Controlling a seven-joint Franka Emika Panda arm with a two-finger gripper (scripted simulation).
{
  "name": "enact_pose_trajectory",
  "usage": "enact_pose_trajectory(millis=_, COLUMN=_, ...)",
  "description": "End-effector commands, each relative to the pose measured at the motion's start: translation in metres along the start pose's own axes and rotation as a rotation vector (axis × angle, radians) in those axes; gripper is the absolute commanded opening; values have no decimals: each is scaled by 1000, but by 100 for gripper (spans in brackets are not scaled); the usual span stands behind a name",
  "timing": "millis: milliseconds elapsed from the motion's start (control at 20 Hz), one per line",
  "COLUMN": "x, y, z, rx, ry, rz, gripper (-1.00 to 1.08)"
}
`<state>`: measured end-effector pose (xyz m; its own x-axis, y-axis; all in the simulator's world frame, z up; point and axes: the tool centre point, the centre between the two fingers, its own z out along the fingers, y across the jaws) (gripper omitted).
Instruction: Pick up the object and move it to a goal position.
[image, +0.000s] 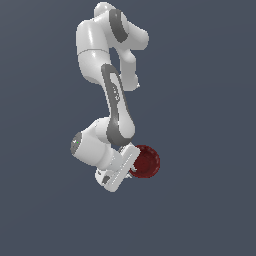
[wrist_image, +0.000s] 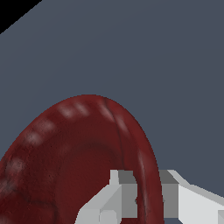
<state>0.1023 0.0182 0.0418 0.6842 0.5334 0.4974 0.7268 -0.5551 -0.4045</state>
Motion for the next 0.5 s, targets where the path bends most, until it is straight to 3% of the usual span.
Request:
enact_pose_trajectory(millis=0, x=4, y=-1, z=0, rx=0, ry=1, rz=-1, gripper=-100)
enact_pose_trajectory(millis=450, x=54, y=-19, z=8, rx=0, ry=1, rz=-1, gripper=-100)
